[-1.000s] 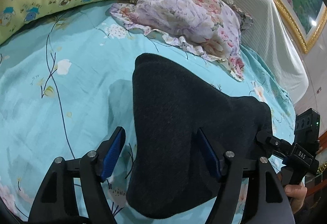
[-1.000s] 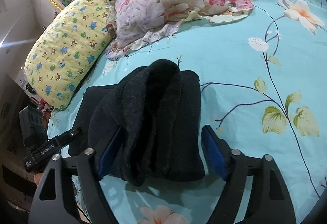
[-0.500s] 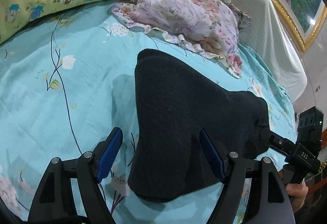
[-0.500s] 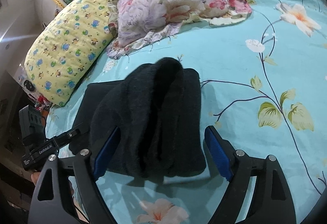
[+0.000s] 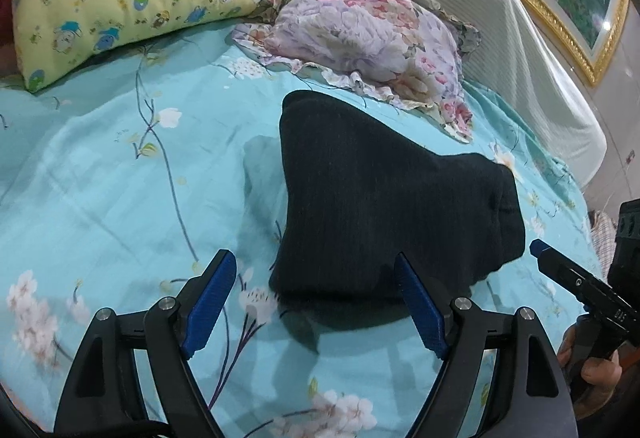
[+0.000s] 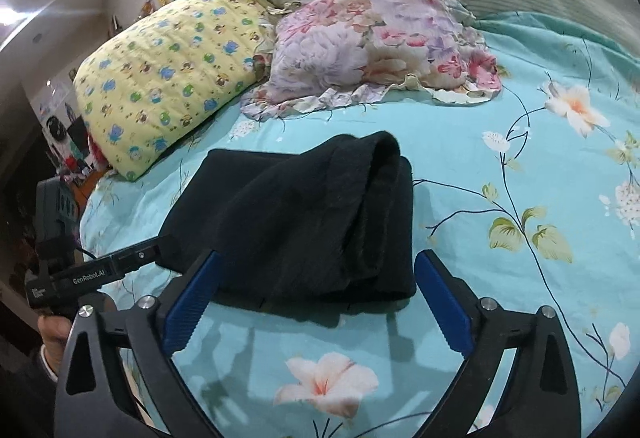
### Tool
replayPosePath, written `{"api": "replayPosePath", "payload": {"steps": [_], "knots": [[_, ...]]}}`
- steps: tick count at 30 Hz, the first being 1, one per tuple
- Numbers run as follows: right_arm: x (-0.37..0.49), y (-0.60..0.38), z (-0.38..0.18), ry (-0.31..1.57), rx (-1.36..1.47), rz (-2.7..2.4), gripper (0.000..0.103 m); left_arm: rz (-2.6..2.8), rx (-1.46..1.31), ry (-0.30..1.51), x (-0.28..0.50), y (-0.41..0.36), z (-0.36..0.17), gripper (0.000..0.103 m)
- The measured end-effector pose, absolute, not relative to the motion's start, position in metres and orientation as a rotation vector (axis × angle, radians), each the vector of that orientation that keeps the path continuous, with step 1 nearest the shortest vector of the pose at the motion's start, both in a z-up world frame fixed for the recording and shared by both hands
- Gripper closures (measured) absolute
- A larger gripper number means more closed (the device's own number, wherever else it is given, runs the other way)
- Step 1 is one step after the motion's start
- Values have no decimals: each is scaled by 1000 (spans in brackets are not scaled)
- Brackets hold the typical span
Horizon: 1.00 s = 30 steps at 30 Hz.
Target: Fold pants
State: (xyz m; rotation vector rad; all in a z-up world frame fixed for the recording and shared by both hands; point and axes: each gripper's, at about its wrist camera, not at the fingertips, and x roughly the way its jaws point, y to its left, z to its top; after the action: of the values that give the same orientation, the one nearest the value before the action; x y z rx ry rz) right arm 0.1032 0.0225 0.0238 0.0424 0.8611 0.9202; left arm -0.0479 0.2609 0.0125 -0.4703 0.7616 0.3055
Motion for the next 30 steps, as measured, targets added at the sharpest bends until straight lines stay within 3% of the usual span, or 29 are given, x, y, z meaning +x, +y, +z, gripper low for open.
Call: {"api": "replayPosePath", "payload": {"steps": [30], "knots": [[51,24,-5,807,-32,845,4,407,-238,777,-77,208,-3,18]]}}
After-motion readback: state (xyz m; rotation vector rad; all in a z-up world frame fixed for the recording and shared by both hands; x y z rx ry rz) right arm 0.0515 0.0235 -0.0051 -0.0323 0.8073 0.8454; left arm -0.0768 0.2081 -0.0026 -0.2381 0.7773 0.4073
